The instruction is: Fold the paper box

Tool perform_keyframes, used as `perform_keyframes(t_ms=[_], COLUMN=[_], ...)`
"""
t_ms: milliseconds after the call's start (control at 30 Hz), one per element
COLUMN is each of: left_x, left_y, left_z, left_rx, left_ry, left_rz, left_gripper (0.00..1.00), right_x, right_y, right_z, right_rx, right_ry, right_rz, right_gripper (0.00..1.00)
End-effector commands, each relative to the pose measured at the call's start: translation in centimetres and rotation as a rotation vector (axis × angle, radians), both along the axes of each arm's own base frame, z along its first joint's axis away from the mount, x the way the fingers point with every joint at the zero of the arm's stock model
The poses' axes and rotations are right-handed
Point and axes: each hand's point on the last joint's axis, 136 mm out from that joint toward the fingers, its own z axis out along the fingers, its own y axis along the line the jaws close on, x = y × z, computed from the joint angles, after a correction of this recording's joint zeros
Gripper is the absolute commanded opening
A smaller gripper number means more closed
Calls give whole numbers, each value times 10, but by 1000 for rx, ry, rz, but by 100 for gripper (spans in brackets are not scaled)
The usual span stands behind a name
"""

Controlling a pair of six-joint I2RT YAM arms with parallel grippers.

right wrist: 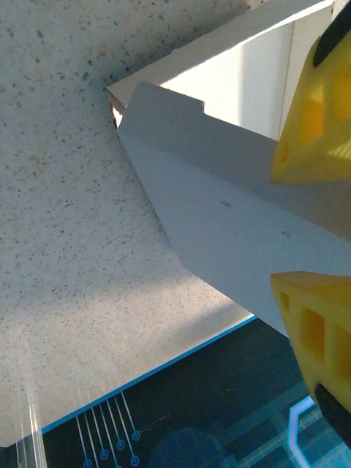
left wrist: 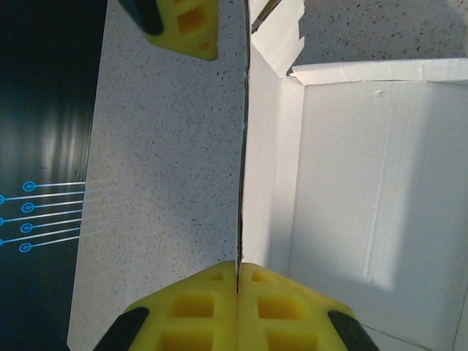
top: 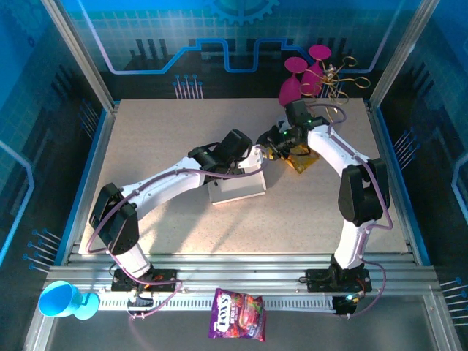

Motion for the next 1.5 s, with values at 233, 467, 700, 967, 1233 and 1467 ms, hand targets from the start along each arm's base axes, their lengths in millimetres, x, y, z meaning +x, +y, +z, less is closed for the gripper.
perform_keyframes(t_ms=[233,467,700,967,1233,1467], left_x=[1,-2,-5,-9,-12,-14], left_y=[-13,-19,-24,-31,-32,-32], left_z=[8,5,5,3,0,4], left_rx=[-31,-31,-41,-29,-20,-34], left_ry=[-20,-21,-40,-72,-100,-119], left_rz=[-17,-24,-19,-31,-28,-14], left_gripper=[0,0,0,0,0,0], right_x=[-25,-35,-45,-48,-54,-56], right_y=[6,14,19,24,27,23], right_z=[-10,-12,-17,-19,-24,-25], right_rx=[93,139,187,225,221,201], right_ry=[137,204,277,315,339,338], right_rz=[-37,-36,-52,-56,-51,-78], right_gripper=[38,39,40,42,35,17])
